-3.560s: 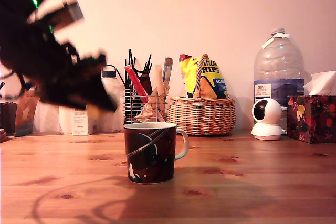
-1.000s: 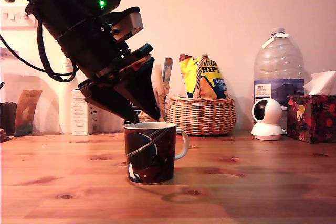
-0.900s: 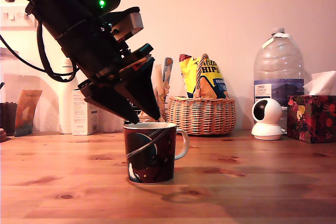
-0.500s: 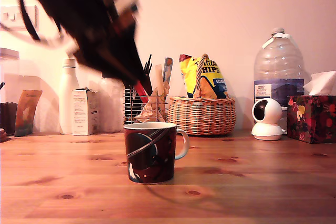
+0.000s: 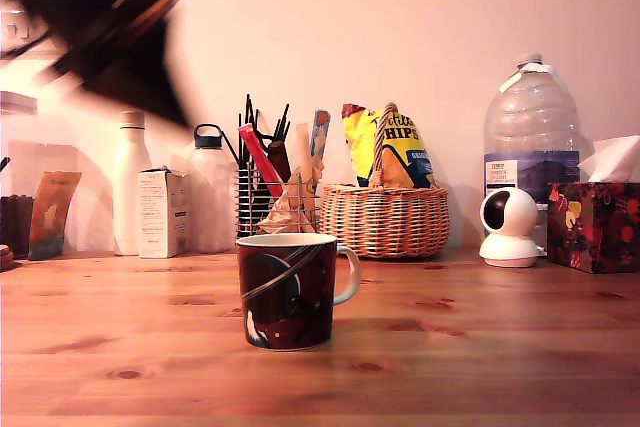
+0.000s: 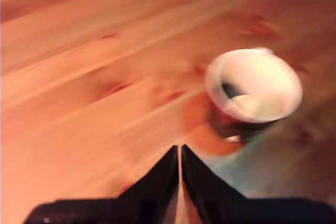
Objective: Pick up the coffee capsules from the table one by one and drop them inside the nearest coffee cup
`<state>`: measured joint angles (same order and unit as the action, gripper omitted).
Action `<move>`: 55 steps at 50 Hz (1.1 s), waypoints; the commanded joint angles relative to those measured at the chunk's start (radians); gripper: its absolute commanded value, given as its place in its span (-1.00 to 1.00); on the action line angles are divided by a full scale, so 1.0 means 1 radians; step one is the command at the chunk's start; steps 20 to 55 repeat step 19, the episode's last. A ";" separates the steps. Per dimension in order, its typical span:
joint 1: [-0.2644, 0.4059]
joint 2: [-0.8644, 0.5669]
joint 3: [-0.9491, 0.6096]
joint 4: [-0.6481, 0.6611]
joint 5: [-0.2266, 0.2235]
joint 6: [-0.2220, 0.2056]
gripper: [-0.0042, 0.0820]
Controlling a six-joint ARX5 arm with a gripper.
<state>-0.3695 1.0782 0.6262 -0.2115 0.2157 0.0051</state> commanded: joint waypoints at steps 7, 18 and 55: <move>0.053 -0.175 -0.129 0.036 0.004 -0.044 -0.95; 0.070 -0.396 -0.200 -0.010 -0.005 -0.104 -0.95; 0.070 -0.414 -0.200 -0.022 -0.006 -0.104 -0.95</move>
